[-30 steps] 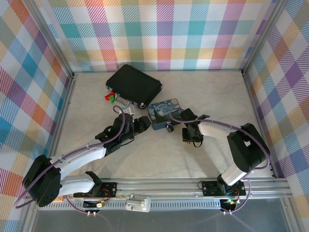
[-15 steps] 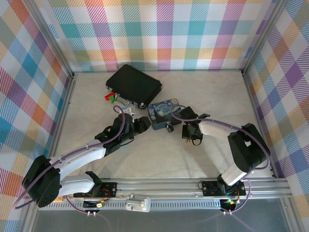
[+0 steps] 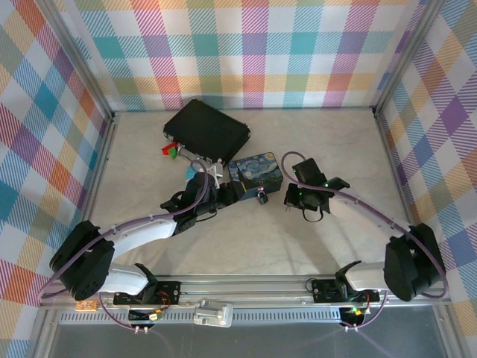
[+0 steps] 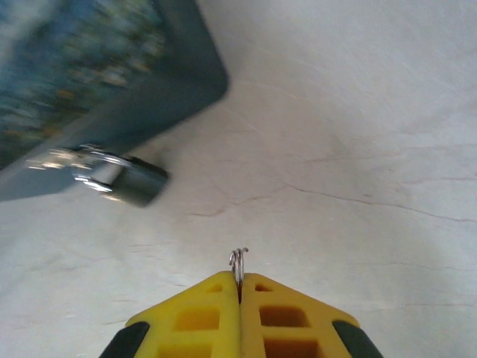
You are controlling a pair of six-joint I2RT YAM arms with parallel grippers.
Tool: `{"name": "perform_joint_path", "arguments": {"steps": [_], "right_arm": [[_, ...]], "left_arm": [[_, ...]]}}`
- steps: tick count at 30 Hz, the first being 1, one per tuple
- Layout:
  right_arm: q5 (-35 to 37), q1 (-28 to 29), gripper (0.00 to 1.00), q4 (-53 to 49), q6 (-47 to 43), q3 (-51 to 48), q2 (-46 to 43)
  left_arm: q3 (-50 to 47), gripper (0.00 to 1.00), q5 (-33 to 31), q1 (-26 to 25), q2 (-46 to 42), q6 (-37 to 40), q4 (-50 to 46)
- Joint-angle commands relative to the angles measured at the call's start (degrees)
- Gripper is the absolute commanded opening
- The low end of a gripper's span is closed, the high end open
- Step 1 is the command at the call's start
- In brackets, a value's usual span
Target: Unlock the padlock with the key
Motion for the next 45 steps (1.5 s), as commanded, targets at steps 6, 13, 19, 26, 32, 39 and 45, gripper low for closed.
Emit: {"name": "perform_joint_path", "arguments": {"steps": [6, 13, 19, 26, 32, 39, 45], "right_arm": [[-9.32, -0.24, 0.0, 18.19, 4.31, -1.83, -7.28], [-13.68, -0.24, 0.0, 23.97, 8.23, -2.8, -8.16], [-14.72, -0.25, 0.0, 24.0, 9.15, -3.79, -9.35], [-13.52, -0.24, 0.0, 23.7, 9.2, -5.02, -9.87], [-12.69, -0.25, 0.0, 23.73, 9.24, -5.64, -9.95], [-12.17, -0.25, 0.0, 23.87, 9.14, -5.64, -10.55], [-11.9, -0.24, 0.0, 23.83, 9.59, -6.08, -11.44]], "left_arm": [[-0.03, 0.39, -2.31, -4.51, 5.76, -6.79, 22.05], [2.7, 0.39, -3.6, -6.67, 11.23, -7.26, 27.82], [4.54, 0.34, -2.69, -7.02, 14.2, -7.17, 29.63], [4.6, 0.34, -3.6, -7.23, 14.19, -7.26, 30.56], [4.92, 0.34, -3.08, -7.44, 13.97, -8.29, 31.84], [4.7, 0.35, -1.88, -7.65, 14.92, -10.06, 32.04], [4.03, 0.34, -2.06, -7.72, 14.55, -10.31, 29.99]]}}
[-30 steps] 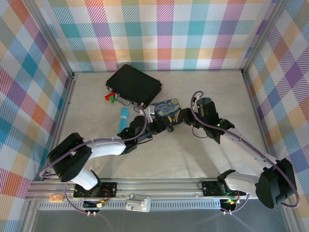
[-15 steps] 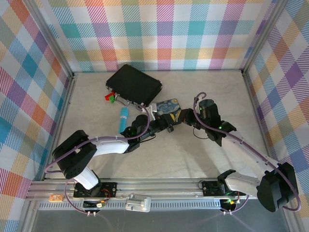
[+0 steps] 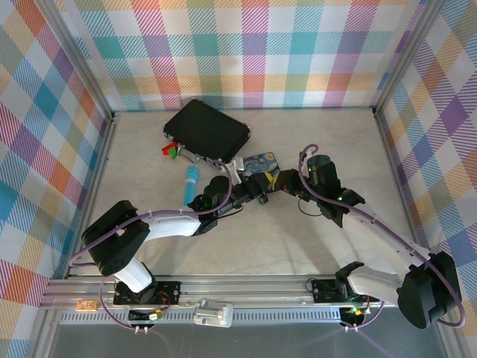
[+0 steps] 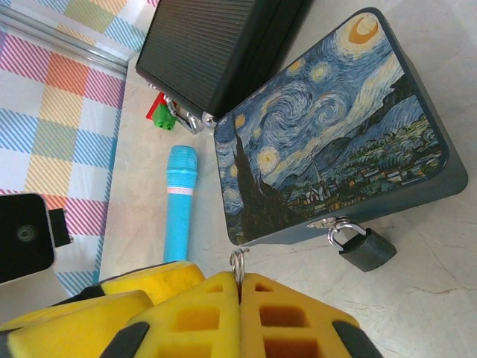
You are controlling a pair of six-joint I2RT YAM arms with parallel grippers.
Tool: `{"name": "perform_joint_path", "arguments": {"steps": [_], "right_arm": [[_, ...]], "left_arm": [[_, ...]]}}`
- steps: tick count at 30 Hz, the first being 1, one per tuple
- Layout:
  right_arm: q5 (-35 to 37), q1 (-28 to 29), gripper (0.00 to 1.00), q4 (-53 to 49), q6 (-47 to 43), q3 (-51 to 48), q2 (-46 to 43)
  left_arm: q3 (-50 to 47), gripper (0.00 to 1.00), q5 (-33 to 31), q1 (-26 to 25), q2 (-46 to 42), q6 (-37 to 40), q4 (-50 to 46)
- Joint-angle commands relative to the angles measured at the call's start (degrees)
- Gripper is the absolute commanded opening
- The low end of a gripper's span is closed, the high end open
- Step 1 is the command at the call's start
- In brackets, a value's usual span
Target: Unlock the padlock with the key
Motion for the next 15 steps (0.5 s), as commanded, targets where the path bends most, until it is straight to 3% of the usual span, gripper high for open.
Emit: {"name": "perform_joint_path", "arguments": {"steps": [1, 15], "right_arm": [[0.08, 0.38, 0.0, 1.01, 1.03, -0.68, -1.33], [1.53, 0.38, 0.0, 3.53, 2.57, -2.0, -1.92]], "left_arm": [[-0.08, 0.34, 0.5, -0.74, 0.1, -1.05, 1.02], [-1.34, 0.34, 1.0, -2.14, -0.6, -4.15, 2.03]]}}
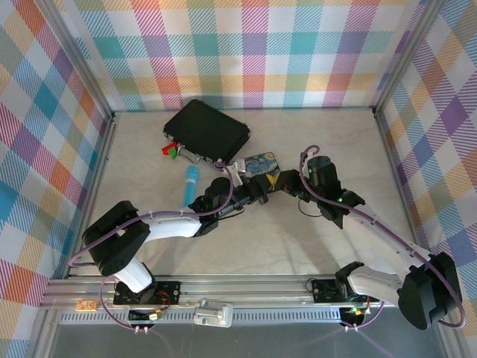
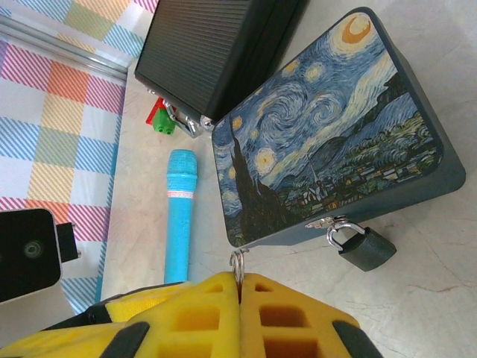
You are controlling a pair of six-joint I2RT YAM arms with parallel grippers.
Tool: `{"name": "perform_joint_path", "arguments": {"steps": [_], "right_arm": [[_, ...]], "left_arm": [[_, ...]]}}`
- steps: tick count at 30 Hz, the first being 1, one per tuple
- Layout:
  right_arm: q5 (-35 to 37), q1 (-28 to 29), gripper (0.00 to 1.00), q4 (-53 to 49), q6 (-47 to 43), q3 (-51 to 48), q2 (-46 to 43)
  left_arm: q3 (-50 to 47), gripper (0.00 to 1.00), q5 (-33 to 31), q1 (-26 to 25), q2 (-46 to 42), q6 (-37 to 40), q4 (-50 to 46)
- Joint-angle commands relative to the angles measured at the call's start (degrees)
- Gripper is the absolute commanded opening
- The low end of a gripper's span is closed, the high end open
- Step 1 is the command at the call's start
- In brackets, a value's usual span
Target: Unlock the padlock with the key
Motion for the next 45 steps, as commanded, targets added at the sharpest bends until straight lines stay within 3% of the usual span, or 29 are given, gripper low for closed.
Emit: {"name": "perform_joint_path", "arguments": {"steps": [1, 9, 25, 28, 29, 31, 33, 34, 37, 39, 45], "right_arm": [[1.07, 0.4, 0.0, 2.62, 1.09, -1.0, -1.64], [1.38, 0.38, 0.0, 3.58, 1.69, -1.78, -1.44], [1.04, 0.38, 0.0, 3.98, 1.98, -1.98, -1.19], [0.94, 0.39, 0.0, 3.84, 1.58, -1.98, -1.57], [1.03, 0.38, 0.02, 3.45, 1.01, -1.88, -1.87], [1.82, 0.43, 0.2, 1.25, -1.05, -1.41, -3.14], [3.4, 0.03, 0.46, -2.4, -4.18, -0.72, -5.08], [3.96, -0.28, 0.51, -4.09, -6.02, -0.43, -6.08], [4.12, -2.1, 0.58, -10.28, -13.59, 0.99, -8.75], [0.38, -3.9, 0.6, -13.33, -19.1, 1.6, -9.92], [-23.37, -10.12, 0.56, -13.67, -31.22, 0.58, -9.8]], "left_arm": [[-1.21, 0.34, -0.13, -1.12, -0.68, -1.22, 1.65], [-0.76, 0.33, -0.17, -1.39, -0.71, -1.37, 1.72], [-0.1, 0.1, 0.23, -1.49, -0.4, -1.65, 1.8], [0.22, 0.0, 0.27, -1.39, -0.18, -1.56, 0.84], [0.26, 0.0, 0.26, -1.35, -0.23, -1.23, 0.16], [0.26, 0.0, 0.92, -0.87, -0.74, 0.22, -1.07], [0.42, 0.0, 3.06, 0.64, -1.92, 2.79, -4.03], [0.64, 0.0, 4.5, 1.51, -2.66, 4.08, -5.89], [2.0, 0.0, 10.5, 4.46, -5.27, 8.72, -12.98], [4.29, 0.0, 14.36, 5.71, -7.35, 13.96, -20.12], [13.44, 0.0, 26.63, 8.14, -10.16, 32.86, -42.93]]}}
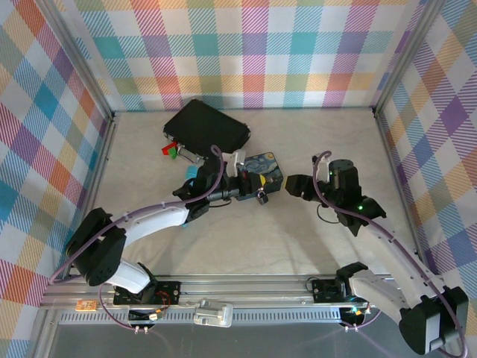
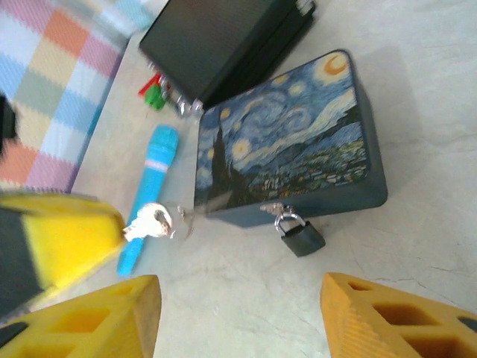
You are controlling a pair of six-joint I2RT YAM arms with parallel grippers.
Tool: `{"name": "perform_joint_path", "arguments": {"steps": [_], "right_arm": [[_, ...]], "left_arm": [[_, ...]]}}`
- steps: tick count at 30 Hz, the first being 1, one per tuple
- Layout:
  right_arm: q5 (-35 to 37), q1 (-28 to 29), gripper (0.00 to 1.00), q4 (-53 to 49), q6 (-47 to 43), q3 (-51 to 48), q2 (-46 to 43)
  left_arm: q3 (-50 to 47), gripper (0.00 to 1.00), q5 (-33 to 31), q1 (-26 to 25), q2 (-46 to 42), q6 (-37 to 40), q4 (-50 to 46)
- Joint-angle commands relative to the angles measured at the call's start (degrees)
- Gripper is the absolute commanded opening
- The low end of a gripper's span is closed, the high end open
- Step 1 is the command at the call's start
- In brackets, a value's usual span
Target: Unlock the padlock with the key
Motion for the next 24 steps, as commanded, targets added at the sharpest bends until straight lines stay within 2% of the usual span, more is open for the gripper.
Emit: {"name": "perform_joint_path", "arguments": {"steps": [1, 5, 9, 13, 18, 24], "right_arm": [[-17.04, -2.24, 0.55, -1.73, -10.64, 0.76, 0.27], [-27.04, -3.72, 0.52, 1.27, -12.49, 0.07, 0.79], [-32.08, -3.9, 0.5, 4.7, -11.96, -0.57, 1.21], [-37.59, -3.82, 0.46, 8.67, -9.36, -1.18, 4.39], [-37.72, -3.55, 0.46, 10.71, -9.17, -2.49, 7.28], [-38.45, -2.13, 0.4, 13.28, -7.91, -3.16, 9.53]], "left_arm": [[5.04, 0.0, 11.62, 1.4, -2.52, 14.95, -15.3], [8.23, 0.0, 19.16, 3.9, -2.01, 21.47, -22.47], [11.7, 0.0, 25.26, 5.04, -0.15, 26.44, -28.3], [13.9, 0.0, 27.96, 5.09, 1.58, 29.06, -30.98], [15.23, 0.0, 28.85, 5.08, 2.45, 30.57, -32.71], [15.84, 0.0, 29.51, 5.12, 3.42, 30.23, -32.25]]}}
